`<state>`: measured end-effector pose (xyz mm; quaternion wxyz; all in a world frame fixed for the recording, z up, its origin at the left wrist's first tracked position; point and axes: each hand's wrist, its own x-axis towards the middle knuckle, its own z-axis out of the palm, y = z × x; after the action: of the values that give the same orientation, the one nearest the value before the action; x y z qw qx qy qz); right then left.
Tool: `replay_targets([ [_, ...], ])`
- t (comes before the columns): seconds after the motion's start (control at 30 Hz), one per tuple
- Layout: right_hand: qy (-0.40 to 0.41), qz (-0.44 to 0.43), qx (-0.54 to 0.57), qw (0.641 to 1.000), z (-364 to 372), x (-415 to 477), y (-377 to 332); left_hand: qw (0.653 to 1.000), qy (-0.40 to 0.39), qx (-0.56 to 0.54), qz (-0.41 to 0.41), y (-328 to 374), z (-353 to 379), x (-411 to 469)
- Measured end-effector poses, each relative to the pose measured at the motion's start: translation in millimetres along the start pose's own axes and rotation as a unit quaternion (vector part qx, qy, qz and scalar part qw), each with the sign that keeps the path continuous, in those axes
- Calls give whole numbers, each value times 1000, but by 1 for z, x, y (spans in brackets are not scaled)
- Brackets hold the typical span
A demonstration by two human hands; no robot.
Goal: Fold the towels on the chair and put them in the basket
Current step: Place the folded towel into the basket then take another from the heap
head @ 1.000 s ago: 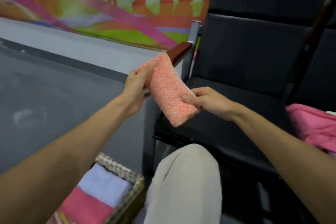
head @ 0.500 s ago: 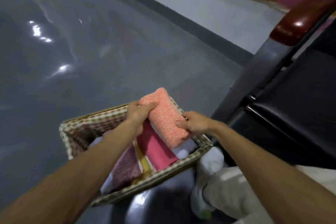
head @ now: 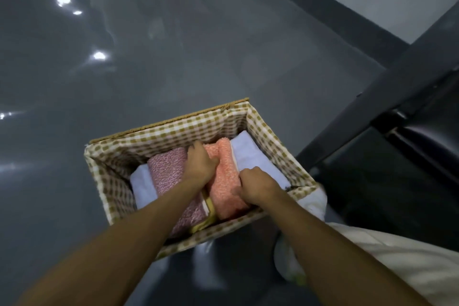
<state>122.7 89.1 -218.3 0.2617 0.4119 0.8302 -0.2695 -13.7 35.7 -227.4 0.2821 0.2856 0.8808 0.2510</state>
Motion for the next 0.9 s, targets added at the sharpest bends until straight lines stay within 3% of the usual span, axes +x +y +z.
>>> replay_targets([
  [0.2,93,-57,-2,994,-55,-49,26,967,-31,155,201,31,-31,-9],
  [0.43,220,-55,-99,969,-115,-160,95,893,-113,141,413,158,-41,-65],
  [0.67,340,82,-55,935,-152,-296,206,786,-170,177,568,294,-1,-154],
  [0.9,436,272,76,854,-119,-412,332,708,-254,144,643,399,72,-269],
])
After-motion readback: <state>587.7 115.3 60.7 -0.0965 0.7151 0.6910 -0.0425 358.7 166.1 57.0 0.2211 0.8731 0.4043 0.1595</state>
